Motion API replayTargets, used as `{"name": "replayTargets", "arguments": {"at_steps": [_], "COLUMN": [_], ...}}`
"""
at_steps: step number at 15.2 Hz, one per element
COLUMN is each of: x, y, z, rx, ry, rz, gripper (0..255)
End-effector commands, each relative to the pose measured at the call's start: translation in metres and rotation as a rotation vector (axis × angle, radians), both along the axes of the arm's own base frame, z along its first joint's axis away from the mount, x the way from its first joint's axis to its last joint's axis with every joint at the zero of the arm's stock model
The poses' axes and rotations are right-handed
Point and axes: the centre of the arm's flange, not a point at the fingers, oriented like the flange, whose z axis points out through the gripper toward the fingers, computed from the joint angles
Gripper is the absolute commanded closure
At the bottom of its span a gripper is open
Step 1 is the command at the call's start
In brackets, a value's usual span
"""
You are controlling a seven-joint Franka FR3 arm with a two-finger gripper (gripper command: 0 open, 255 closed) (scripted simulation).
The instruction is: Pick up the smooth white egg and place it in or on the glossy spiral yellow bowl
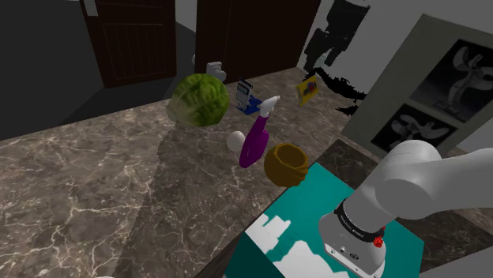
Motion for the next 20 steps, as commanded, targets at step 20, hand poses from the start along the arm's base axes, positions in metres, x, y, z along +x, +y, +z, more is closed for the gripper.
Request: {"name": "replayTargets", "arguments": {"at_steps": [20], "x": [0.088], "y": [0.108], "z": [-0.200], "rx": [0.045], "ry": [0.106], "rz": [0.551], "gripper": [0]}}
